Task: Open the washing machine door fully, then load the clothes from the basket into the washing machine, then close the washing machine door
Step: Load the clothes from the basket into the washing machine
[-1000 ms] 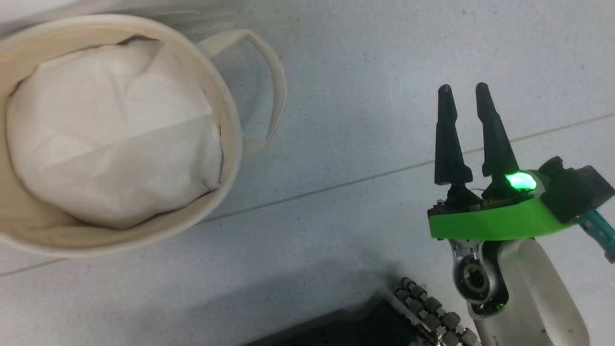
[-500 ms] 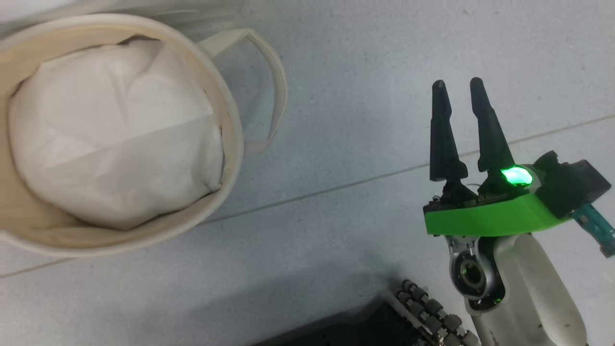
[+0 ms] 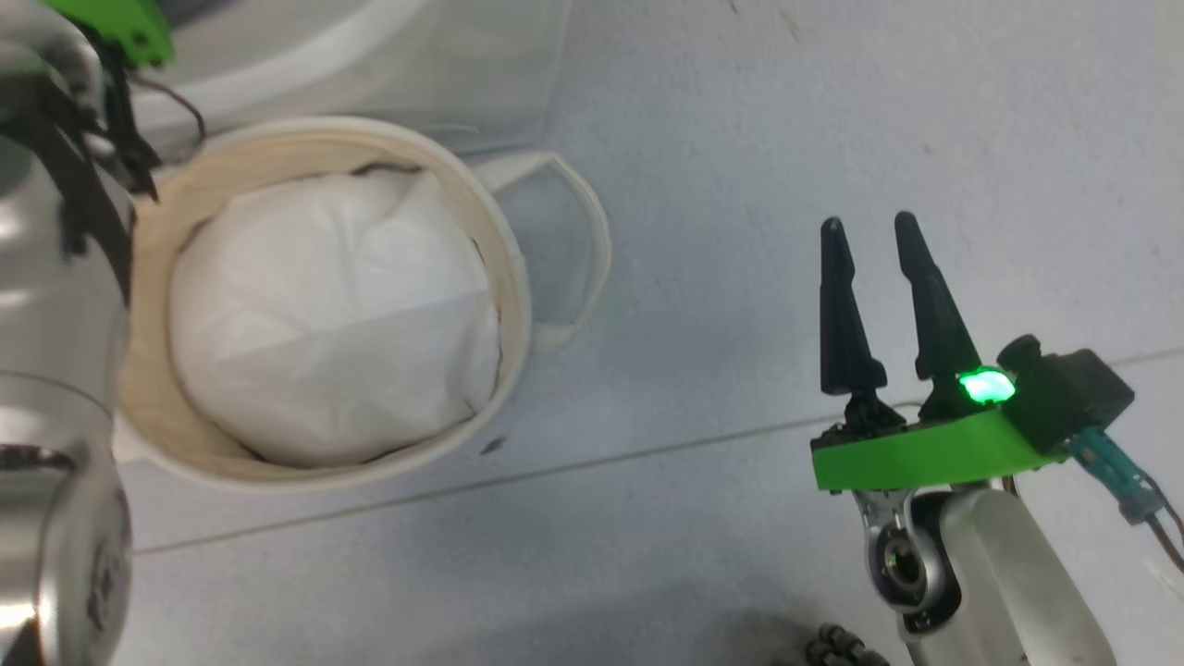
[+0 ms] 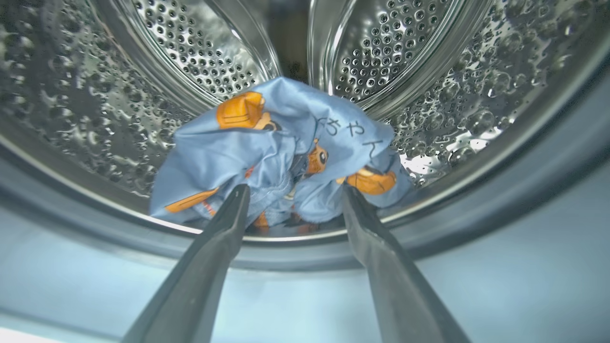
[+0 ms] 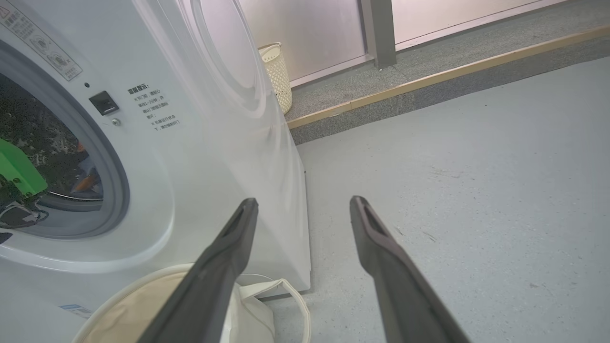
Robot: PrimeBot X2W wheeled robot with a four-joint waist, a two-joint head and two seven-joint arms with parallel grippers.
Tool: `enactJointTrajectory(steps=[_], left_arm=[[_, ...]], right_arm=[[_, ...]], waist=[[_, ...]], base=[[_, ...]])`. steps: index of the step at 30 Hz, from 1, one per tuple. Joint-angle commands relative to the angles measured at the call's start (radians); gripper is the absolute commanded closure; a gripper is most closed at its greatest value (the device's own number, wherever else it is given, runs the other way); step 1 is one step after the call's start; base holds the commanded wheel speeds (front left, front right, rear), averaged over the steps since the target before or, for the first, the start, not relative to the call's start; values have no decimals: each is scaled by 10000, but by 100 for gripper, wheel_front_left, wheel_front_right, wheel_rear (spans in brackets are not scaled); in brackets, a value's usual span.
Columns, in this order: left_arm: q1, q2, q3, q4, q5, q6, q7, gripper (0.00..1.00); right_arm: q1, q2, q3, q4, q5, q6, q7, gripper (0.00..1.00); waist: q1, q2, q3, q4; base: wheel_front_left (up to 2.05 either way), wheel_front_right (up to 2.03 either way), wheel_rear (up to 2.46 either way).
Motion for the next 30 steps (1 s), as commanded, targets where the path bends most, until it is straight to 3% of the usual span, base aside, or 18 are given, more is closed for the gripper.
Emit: enactJointTrajectory(steps=[1,7,18,30], left_arm=[[157,321,37,-222,-117,-34,-142,0],[1638,-232,-78,-286,-194,-233,-248,0],[4913,-914,-142,-1798,-308,-363,-260,0],[8117,-1294,82,-4445,-595,182,-261,0]], right_arm=[[342,-20,162,-224,-86,73,-49,0],[723,-20,4,-2,-241,73,-49,0],[1701,-20,-647,235,-339,73,-49,0],[2787,-20,-1197,56,-253,73,-49,0]], waist=[[0,0,-619,395],[0,0,-1732,804],[0,0,-3843,1340],[0,0,-5430,1827]], base=[[0,0,0],[0,0,0],[0,0,0],[0,0,0]])
